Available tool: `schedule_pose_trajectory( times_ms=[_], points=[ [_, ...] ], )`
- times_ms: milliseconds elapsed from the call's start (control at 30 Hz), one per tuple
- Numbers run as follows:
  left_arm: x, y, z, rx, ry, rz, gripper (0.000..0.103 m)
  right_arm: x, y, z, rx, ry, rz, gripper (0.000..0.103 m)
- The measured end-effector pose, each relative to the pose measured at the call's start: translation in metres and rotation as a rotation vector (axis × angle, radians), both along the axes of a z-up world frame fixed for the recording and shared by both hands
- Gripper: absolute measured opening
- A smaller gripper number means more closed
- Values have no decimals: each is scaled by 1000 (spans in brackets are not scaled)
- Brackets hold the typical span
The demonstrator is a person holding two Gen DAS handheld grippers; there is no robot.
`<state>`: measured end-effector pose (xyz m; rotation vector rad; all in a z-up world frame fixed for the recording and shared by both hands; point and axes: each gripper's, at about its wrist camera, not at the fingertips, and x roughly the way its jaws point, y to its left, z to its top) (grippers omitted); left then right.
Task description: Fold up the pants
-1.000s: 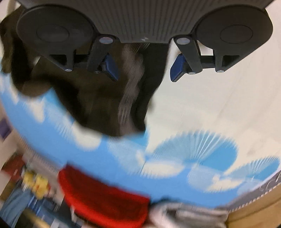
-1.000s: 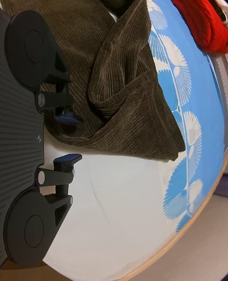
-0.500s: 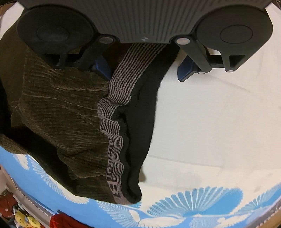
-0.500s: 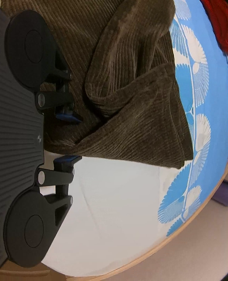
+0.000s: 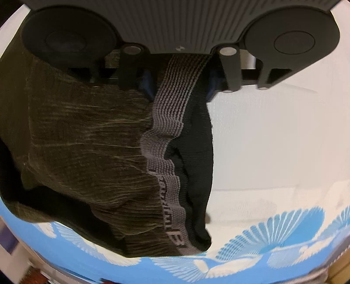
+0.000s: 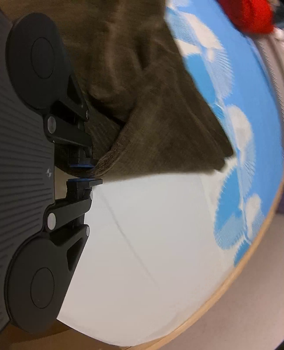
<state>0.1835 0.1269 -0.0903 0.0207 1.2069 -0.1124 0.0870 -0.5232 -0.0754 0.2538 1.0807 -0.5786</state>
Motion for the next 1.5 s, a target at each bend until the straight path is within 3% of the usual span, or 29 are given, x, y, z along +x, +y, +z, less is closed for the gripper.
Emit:
schedule_pose_trajectory(
  times_ms=[100, 300, 500, 600, 667, 767, 900, 1000, 1100, 1267, 1333, 1500],
  points=[
    [-7, 5, 10, -7, -29, -3, 30, -1, 5, 2, -14, 10, 29, 9],
    [-23, 31, 44, -20, -105, 55, 24, -2, 21, 14, -14, -45, 88, 8],
    [-41, 56, 55, 36, -65, 104, 24, -6, 31, 32, 55, -143, 192, 8],
    [-43, 50, 50, 71, -30, 85, 25, -11, 27, 31, 46, -96, 185, 7],
    [-43, 45, 50, 93, -26, 71, 26, -16, 13, 18, 33, 12, 116, 7],
    [-38, 36, 44, 125, -8, 58, 27, -27, -3, 7, 110, 73, 82, 7],
    [-29, 29, 31, 160, 35, 58, 35, -31, -3, 4, 100, 110, 155, 7],
    [-22, 34, 26, 161, 66, 91, 43, -31, -1, 11, 85, 72, 199, 10],
    [-14, 42, 26, 147, 72, 124, 48, -34, -2, 27, 56, -27, 198, 16],
    [-9, 52, 32, 84, 70, 192, 55, -41, -1, 44, -44, -235, 230, 37],
    [-7, 53, 30, 89, 80, 201, 69, -36, 5, 40, -78, -229, 273, 37],
    [-7, 46, 24, 48, 92, 133, 71, -6, 25, 20, -138, -178, 401, 37]
  ],
)
